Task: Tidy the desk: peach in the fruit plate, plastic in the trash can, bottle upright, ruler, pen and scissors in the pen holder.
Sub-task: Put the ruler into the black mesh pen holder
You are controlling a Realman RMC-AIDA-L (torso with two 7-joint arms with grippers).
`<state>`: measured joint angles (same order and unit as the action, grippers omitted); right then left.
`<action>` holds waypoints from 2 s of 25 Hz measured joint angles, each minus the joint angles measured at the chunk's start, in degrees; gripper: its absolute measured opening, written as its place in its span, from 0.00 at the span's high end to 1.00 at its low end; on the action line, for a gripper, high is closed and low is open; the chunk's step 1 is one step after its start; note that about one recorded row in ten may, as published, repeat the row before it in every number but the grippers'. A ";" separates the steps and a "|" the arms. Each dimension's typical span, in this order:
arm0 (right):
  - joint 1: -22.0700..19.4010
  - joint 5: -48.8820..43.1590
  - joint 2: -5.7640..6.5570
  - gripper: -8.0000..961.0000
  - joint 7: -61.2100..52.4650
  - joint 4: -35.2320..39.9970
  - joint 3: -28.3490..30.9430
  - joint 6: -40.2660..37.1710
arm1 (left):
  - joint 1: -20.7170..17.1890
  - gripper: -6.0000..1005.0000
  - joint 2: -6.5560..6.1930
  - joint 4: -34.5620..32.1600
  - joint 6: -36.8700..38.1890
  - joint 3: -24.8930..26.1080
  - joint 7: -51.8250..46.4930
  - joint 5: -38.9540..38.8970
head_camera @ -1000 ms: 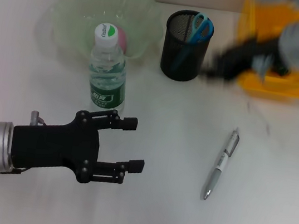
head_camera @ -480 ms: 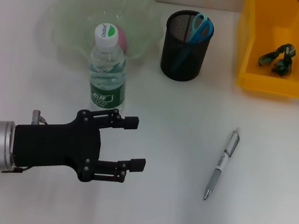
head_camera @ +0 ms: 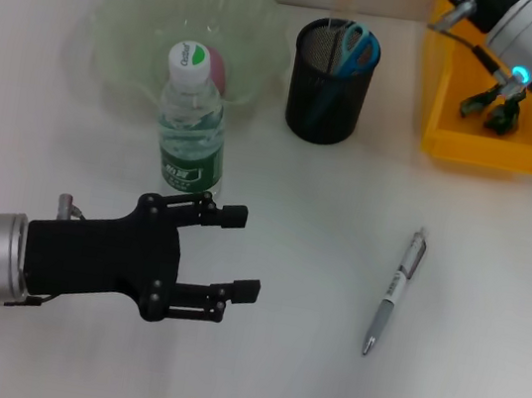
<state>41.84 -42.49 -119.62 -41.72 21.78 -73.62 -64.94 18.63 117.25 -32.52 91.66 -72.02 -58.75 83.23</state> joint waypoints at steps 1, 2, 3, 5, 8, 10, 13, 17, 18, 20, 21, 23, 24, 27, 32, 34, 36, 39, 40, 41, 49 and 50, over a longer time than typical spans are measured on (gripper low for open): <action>0.16 0.05 -0.05 0.61 0.51 -0.61 -0.05 0.04 | 0.00 0.21 0.00 0.00 0.00 0.00 0.00 0.00; 0.30 0.08 -0.12 0.61 0.89 -1.35 -0.07 0.04 | 0.00 0.21 0.00 0.00 0.00 0.01 0.00 0.00; 0.36 0.10 -0.14 0.61 1.02 -1.80 -0.08 0.06 | 0.10 0.21 -0.06 0.00 0.00 0.11 -0.01 0.00; 0.45 0.18 -0.15 0.61 1.08 -2.67 -0.08 0.34 | 0.13 0.21 -0.06 0.00 0.00 0.21 -0.02 0.00; 0.76 0.26 -0.16 0.61 1.13 -3.60 -0.08 1.86 | 0.14 0.21 -0.07 0.00 0.00 0.28 -0.03 0.00; 1.16 0.28 -0.18 0.61 1.14 -4.22 -0.07 3.32 | 0.19 0.21 -0.08 0.00 0.00 0.35 -0.04 0.00; 2.23 0.37 -0.18 0.61 0.96 -5.88 -0.03 5.04 | 0.23 0.21 -0.08 0.00 0.00 0.38 -0.05 0.00; 3.12 0.37 -0.23 0.61 1.02 -7.17 -0.03 6.03 | 0.26 0.21 -0.10 0.00 0.06 0.49 -0.05 0.00; 3.21 0.31 -0.26 0.61 1.04 -7.33 -0.03 6.05 | 0.26 0.21 -0.10 0.00 0.06 0.49 -0.05 0.00; 3.31 0.25 -0.27 0.61 1.08 -7.59 -0.03 6.06 | 0.26 0.21 -0.10 0.00 0.07 0.49 -0.06 0.00; 3.31 0.25 -0.27 0.61 1.08 -7.59 -0.03 6.06 | 0.26 0.21 -0.10 0.00 0.07 0.49 -0.06 0.00; 3.31 0.22 -0.27 0.61 1.10 -7.63 -0.03 6.06 | 0.26 0.21 -0.09 0.00 0.05 0.49 -0.06 0.00; 3.30 0.21 -0.27 0.61 1.11 -7.66 -0.03 6.04 | 0.26 0.21 -0.09 0.00 0.05 0.49 -0.06 0.00; 3.01 0.24 -0.27 0.61 1.12 -7.62 -0.03 5.13 | 0.26 0.21 -0.09 0.00 0.03 0.48 -0.06 0.00; 2.91 0.86 -0.27 0.61 -0.49 -7.44 0.01 4.88 | 0.31 0.21 -0.09 0.00 0.01 0.49 -0.06 0.00; 3.15 0.93 -0.27 0.61 -1.48 -7.63 0.04 6.09 | 0.33 0.21 -0.09 0.00 0.00 0.54 -0.06 0.00; 3.34 1.00 -0.27 0.61 -2.06 -7.72 0.02 7.46 | 0.33 0.21 -0.09 0.00 0.00 0.54 -0.06 0.00; 3.45 1.47 -0.26 0.61 -2.19 -7.76 0.00 8.15 | 0.35 0.21 -0.09 0.00 0.00 0.56 -0.05 0.00; 3.49 1.61 -0.26 0.61 -2.21 -7.78 -0.01 8.20 | 0.38 0.21 -0.09 0.00 0.00 0.58 -0.05 -0.15; 3.49 1.61 -0.26 0.61 -2.21 -7.78 -0.01 8.20 | 0.38 0.21 -0.09 0.00 0.00 0.58 -0.05 -0.15; 3.14 1.62 -0.27 0.61 -2.22 -8.13 -0.03 7.69 | 0.45 0.21 -0.03 -0.07 0.00 1.38 0.31 -0.09; 3.06 1.62 -0.26 0.61 -2.22 -8.26 -0.03 7.67 | 0.44 0.21 -0.01 -0.09 0.00 1.42 0.40 -0.07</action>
<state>44.90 -40.87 -119.88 -43.94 13.53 -73.65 -57.26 19.08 117.24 -32.61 91.67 -70.60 -58.35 83.16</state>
